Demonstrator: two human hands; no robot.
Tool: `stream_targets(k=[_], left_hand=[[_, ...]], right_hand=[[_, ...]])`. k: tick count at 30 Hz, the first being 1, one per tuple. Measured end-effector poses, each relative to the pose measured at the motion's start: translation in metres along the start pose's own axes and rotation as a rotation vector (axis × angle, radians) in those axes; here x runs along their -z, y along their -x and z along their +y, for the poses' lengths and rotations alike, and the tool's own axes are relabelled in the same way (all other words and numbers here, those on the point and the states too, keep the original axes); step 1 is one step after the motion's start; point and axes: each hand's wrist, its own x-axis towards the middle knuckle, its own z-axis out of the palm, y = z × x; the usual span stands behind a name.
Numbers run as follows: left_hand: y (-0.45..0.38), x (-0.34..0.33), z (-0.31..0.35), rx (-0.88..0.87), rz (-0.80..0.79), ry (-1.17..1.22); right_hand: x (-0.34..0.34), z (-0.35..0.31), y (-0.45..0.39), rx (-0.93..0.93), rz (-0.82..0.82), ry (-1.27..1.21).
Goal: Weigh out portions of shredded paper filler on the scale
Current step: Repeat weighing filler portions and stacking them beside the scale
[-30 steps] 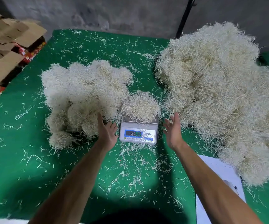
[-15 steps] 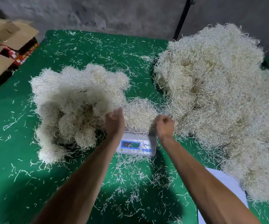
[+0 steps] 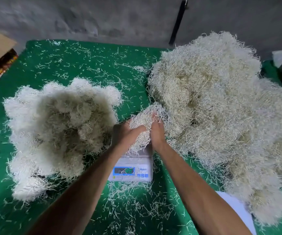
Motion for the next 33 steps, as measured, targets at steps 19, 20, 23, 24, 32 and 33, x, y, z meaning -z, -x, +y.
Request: stream_targets(k=[19,20,23,24,32,33], left_hand=[[0.076,-0.055,0.137,-0.046,-0.192,0.539],[0.077,-0.055,0.138,-0.046,-0.194,0.548],[0.079,-0.050,0.134,-0.047,-0.147,0.529],[0.081,-0.045,0.133,-0.041,-0.112,0.526],[0.057,0.020,0.107,0.123,0.144,0.588],[0.052,0.021,0.107,0.204,0.134,0.608]], right_hand=[[0.147,-0.099,-0.082,-0.087,0.232,0.327],[0.153,-0.103,-0.088,-0.103,0.260,0.292],[0.175,-0.108,-0.100,-0.128,0.335,0.237],[0.184,-0.107,-0.104,-0.110,0.318,0.290],[0.242,-0.084,-0.120,-0.312,0.233,0.060],[0.237,-0.084,-0.109,-0.328,0.169,-0.300]])
